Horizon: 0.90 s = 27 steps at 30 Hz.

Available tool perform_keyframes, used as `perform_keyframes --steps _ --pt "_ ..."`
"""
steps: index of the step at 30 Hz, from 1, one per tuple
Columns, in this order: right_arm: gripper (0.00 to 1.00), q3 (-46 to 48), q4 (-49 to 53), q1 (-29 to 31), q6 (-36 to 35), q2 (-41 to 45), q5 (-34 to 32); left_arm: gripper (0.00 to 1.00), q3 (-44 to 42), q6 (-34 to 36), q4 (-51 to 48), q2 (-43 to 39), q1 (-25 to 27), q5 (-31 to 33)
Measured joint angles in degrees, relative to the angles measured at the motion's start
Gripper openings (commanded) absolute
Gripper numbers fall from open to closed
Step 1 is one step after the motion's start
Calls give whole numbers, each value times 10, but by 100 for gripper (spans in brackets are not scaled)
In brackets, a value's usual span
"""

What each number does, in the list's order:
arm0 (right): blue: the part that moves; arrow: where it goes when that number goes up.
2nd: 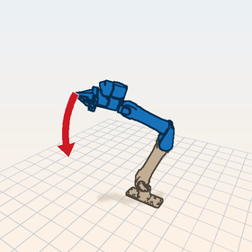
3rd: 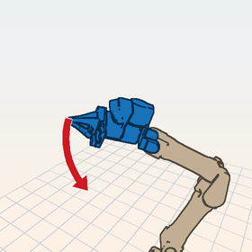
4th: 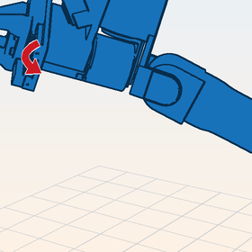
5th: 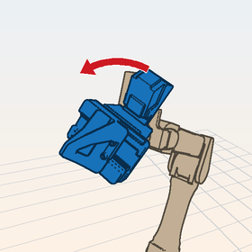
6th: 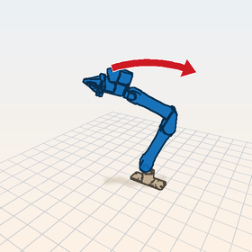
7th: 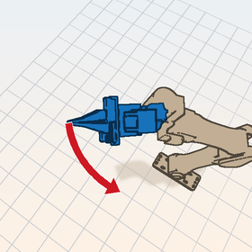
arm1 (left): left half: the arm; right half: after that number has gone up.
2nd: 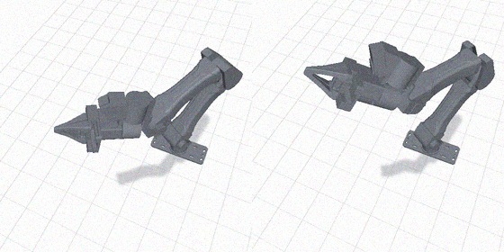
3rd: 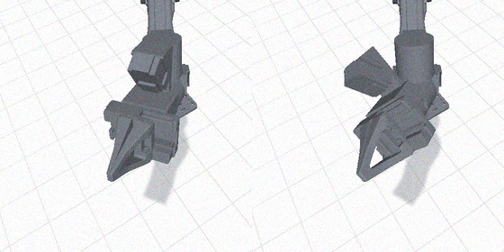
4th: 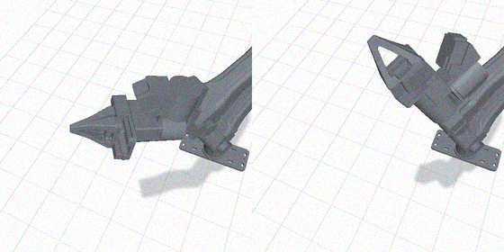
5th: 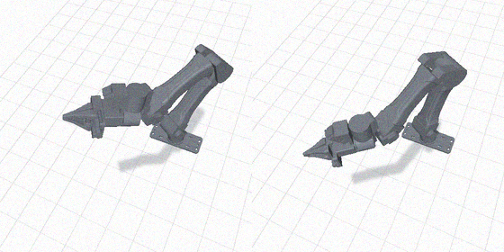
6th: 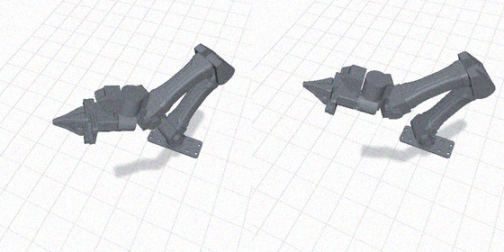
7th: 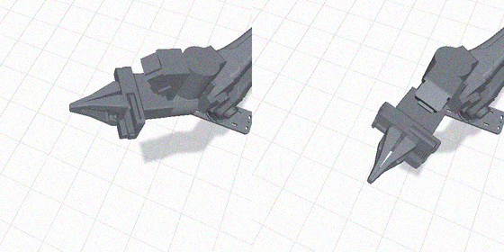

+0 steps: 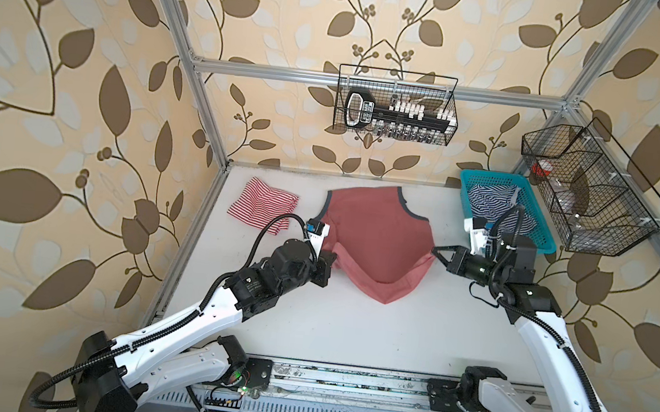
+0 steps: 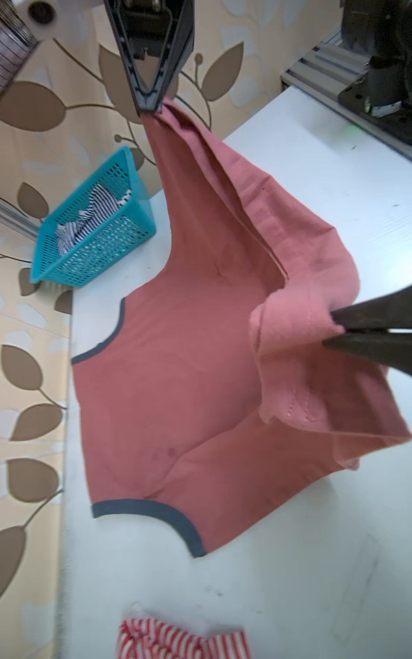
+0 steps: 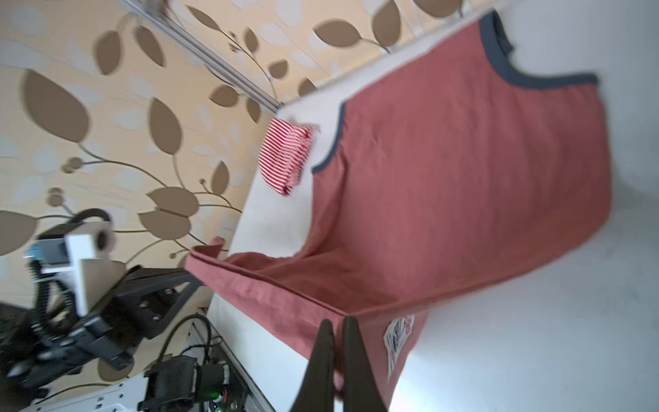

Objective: Fold and stack the tank tops

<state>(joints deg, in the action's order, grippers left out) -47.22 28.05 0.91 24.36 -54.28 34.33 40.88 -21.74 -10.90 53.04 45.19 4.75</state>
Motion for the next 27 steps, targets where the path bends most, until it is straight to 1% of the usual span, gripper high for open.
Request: perform_keyframes --steps 2,4,8,11,14,17,19,22,24,25,26,27 --pt "0 7 48 1 -13 0 -36 0 -4 -13 -27 -1 29 12" --pt "0 7 83 1 -22 0 -67 8 -5 -24 -50 2 57 20" --pt "1 7 135 2 -34 0 -117 19 -6 -48 -82 26 124 30" --pt "1 7 167 4 -39 0 -150 24 -9 -73 -100 46 186 38" --pt "4 7 195 5 -43 1 -177 31 -9 -102 -123 61 251 48" --pt "5 7 217 6 -45 8 -194 32 -9 -135 -156 67 309 60" --pt "5 7 231 8 -46 14 -208 32 -9 -158 -181 67 338 68" --pt "12 6 258 17 -48 18 -241 32 -9 -190 -221 64 367 85" --pt "18 3 279 31 -48 19 -272 32 -9 -203 -244 52 370 104" --pt "25 0 290 41 -44 19 -290 32 -9 -210 -257 39 370 124" --pt "34 -3 298 50 -40 19 -304 32 -6 -216 -270 24 370 149" --pt "36 -6 302 57 -40 19 -314 32 -3 -221 -281 11 370 169"
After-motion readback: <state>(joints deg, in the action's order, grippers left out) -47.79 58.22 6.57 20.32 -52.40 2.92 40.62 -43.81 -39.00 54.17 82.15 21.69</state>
